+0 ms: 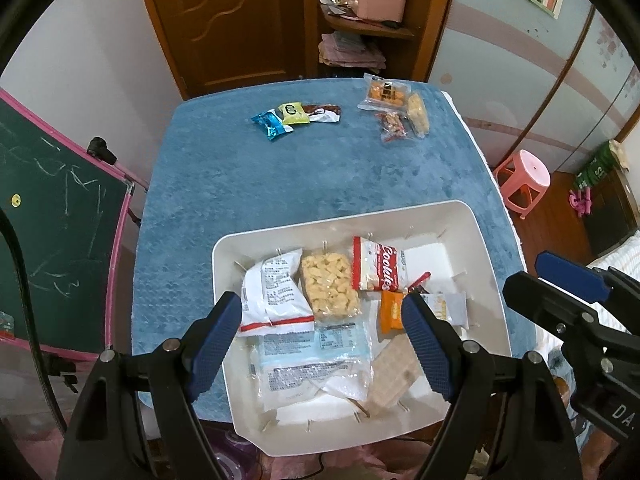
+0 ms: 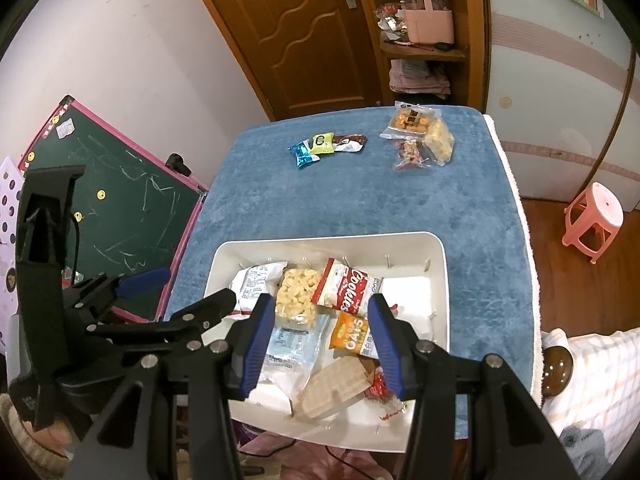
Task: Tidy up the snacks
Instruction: 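Lift both open grippers out of the tray toward the remaining snacks, then grasp the blue wrapped snack with left gripper while right gripper grasps the clear puffed-snack bag, then carry the blue snack and puffed-snack bag over the tray with both grippers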
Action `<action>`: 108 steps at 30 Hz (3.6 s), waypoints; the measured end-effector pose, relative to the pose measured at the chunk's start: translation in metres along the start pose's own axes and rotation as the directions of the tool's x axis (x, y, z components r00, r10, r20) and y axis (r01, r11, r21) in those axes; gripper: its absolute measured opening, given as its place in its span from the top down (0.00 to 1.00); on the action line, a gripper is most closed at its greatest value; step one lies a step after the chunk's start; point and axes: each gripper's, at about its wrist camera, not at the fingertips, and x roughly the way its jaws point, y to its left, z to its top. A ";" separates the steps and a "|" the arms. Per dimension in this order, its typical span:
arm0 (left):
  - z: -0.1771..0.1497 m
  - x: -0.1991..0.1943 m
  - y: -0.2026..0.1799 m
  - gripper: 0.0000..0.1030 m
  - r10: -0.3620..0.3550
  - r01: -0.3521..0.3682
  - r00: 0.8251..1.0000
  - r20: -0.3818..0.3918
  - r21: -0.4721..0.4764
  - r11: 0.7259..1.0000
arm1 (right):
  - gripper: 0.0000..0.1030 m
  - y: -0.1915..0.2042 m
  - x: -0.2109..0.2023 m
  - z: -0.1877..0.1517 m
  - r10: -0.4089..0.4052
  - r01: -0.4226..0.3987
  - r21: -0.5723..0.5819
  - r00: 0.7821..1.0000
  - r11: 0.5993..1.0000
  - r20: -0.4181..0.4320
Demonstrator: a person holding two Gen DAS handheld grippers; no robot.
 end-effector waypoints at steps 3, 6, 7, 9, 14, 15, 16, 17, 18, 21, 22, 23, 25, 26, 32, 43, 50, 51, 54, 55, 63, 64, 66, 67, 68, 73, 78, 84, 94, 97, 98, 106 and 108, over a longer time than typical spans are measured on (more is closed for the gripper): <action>0.007 0.001 0.003 0.21 0.002 -0.002 1.000 0.002 0.000 1.000 | 0.52 0.000 0.004 0.006 0.000 0.000 0.001 1.000 1.000 0.004; 0.016 0.003 0.008 0.21 0.001 -0.001 1.000 0.006 -0.006 1.000 | 0.52 -0.001 0.011 0.014 0.001 -0.001 0.005 1.000 1.000 -0.001; 0.020 0.004 0.010 0.21 0.001 -0.001 1.000 0.008 -0.008 1.000 | 0.52 -0.002 0.013 0.017 0.002 -0.002 0.009 1.000 1.000 -0.005; 0.027 0.007 0.013 0.21 0.003 -0.003 1.000 0.011 -0.008 1.000 | 0.52 -0.002 0.017 0.022 0.002 -0.002 0.013 1.000 1.000 -0.007; 0.048 0.014 0.022 0.21 0.012 -0.012 1.000 0.020 -0.012 1.000 | 0.52 -0.008 0.026 0.035 0.007 -0.007 0.040 1.000 0.999 -0.005; 0.054 0.015 0.025 0.21 0.012 -0.012 1.000 0.027 -0.014 1.000 | 0.52 -0.010 0.029 0.037 0.007 -0.007 0.045 1.000 0.999 -0.007; 0.057 0.016 0.027 0.21 0.013 -0.013 0.999 0.029 -0.016 1.000 | 0.52 -0.012 0.032 0.041 0.006 -0.006 0.052 1.000 0.999 -0.013; 0.062 0.019 0.030 0.21 0.014 -0.014 0.999 0.031 -0.019 1.000 | 0.52 -0.014 0.036 0.044 0.004 -0.003 0.058 1.000 0.998 -0.017; 0.065 0.021 0.032 0.21 0.014 -0.013 0.999 0.032 -0.022 1.000 | 0.52 -0.015 0.039 0.048 0.001 0.001 0.062 1.000 0.998 -0.021; 0.078 0.029 0.042 0.21 0.017 -0.016 0.999 0.032 -0.030 0.999 | 0.52 -0.018 0.049 0.057 -0.001 0.004 0.076 0.999 0.997 -0.037; 0.083 0.032 0.046 0.21 0.019 -0.018 0.999 0.032 -0.034 0.999 | 0.52 -0.019 0.053 0.061 -0.002 0.006 0.080 0.999 0.997 -0.042; 0.088 0.035 0.050 0.21 0.020 -0.019 0.999 0.032 -0.036 0.999 | 0.52 -0.020 0.057 0.064 -0.005 0.008 0.081 0.999 0.997 -0.046; 0.097 0.041 0.057 0.21 0.024 -0.022 0.999 0.034 -0.040 0.999 | 0.52 -0.021 0.065 0.071 -0.014 0.019 0.081 0.998 0.997 -0.055; 0.102 0.044 0.061 0.21 0.024 -0.023 0.999 0.037 -0.042 0.999 | 0.52 -0.021 0.070 0.075 -0.019 0.024 0.082 0.998 0.996 -0.060; 0.136 0.064 0.076 0.21 0.012 -0.011 0.999 0.045 -0.041 0.999 | 0.52 -0.028 0.091 0.097 -0.049 0.057 0.093 0.995 0.994 -0.087; 0.232 0.122 0.105 0.21 -0.006 0.009 0.999 0.040 -0.080 0.997 | 0.52 -0.082 0.111 0.178 -0.188 0.195 0.132 0.980 0.972 -0.065; 0.282 0.171 0.120 0.21 -0.026 0.026 1.000 0.007 -0.140 0.990 | 0.52 -0.130 0.142 0.241 -0.216 0.225 0.185 0.974 0.957 -0.070; 0.287 0.182 0.123 0.21 -0.028 0.027 1.000 -0.009 -0.156 0.987 | 0.52 -0.135 0.149 0.247 -0.216 0.228 0.193 0.973 0.954 -0.080; 0.294 0.217 0.129 0.21 -0.048 0.034 0.997 -0.064 -0.202 0.979 | 0.52 -0.154 0.181 0.262 -0.198 0.223 0.225 0.972 0.949 -0.126; 0.293 0.227 0.130 0.21 -0.052 0.034 0.996 -0.079 -0.216 0.976 | 0.53 -0.161 0.194 0.264 -0.184 0.217 0.244 0.971 0.945 -0.151; 0.287 0.307 0.147 0.21 -0.099 0.029 0.978 -0.185 -0.346 0.938 | 0.52 -0.196 0.284 0.261 -0.179 0.284 0.296 0.926 0.912 -0.333; 0.286 0.311 0.148 0.21 -0.102 0.028 0.976 -0.192 -0.353 0.935 | 0.52 -0.199 0.291 0.259 -0.194 0.304 0.292 0.916 0.907 -0.351; 0.284 0.323 0.150 0.21 -0.111 0.026 0.972 -0.208 -0.375 0.926 | 0.52 -0.202 0.300 0.254 -0.227 0.338 0.281 0.904 0.898 -0.363; 0.283 0.326 0.151 0.21 -0.114 0.025 0.971 -0.212 -0.381 0.924 | 0.52 -0.203 0.301 0.253 -0.225 0.337 0.283 0.905 0.898 -0.361; 0.282 0.331 0.151 0.21 -0.116 0.024 0.969 -0.217 -0.388 0.922 | 0.52 -0.204 0.301 0.251 -0.229 0.338 0.283 0.906 0.897 -0.357; 0.275 0.348 0.149 0.21 -0.125 0.017 0.963 -0.240 -0.409 0.912 | 0.60 -0.206 0.300 0.243 -0.245 0.347 0.246 0.899 0.905 -0.364; 0.271 0.363 0.146 0.22 -0.121 0.001 0.960 -0.252 -0.429 0.904 | 0.68 -0.218 0.298 0.234 -0.242 0.348 0.263 0.900 0.900 -0.362; 0.266 0.357 0.133 0.67 -0.021 -0.064 0.970 -0.240 -0.339 0.939 | 0.71 -0.228 0.289 0.230 -0.210 0.322 0.310 0.915 0.895 -0.344; 0.246 0.297 0.143 0.71 -0.089 0.017 0.979 -0.182 -0.364 0.931 | 0.71 -0.214 0.243 0.217 -0.151 0.243 0.326 0.947 0.914 -0.283; 0.240 0.257 0.142 0.71 -0.106 0.051 0.983 -0.150 -0.335 0.941 | 0.71 -0.199 0.214 0.209 -0.119 0.195 0.324 0.964 0.926 -0.239; 0.236 0.238 0.138 0.71 -0.114 0.067 0.985 -0.132 -0.319 0.946 | 0.71 -0.194 0.204 0.206 -0.104 0.175 0.325 0.969 0.929 -0.224; 0.175 0.085 0.099 0.71 -0.103 0.104 0.995 0.010 -0.166 0.981 | 0.71 -0.146 0.108 0.169 -0.030 0.050 0.272 0.996 0.961 -0.078; 0.154 0.056 0.086 0.71 -0.114 0.118 0.993 0.038 -0.125 0.985 | 0.71 -0.131 0.082 0.152 -0.021 0.031 0.240 0.999 0.970 -0.042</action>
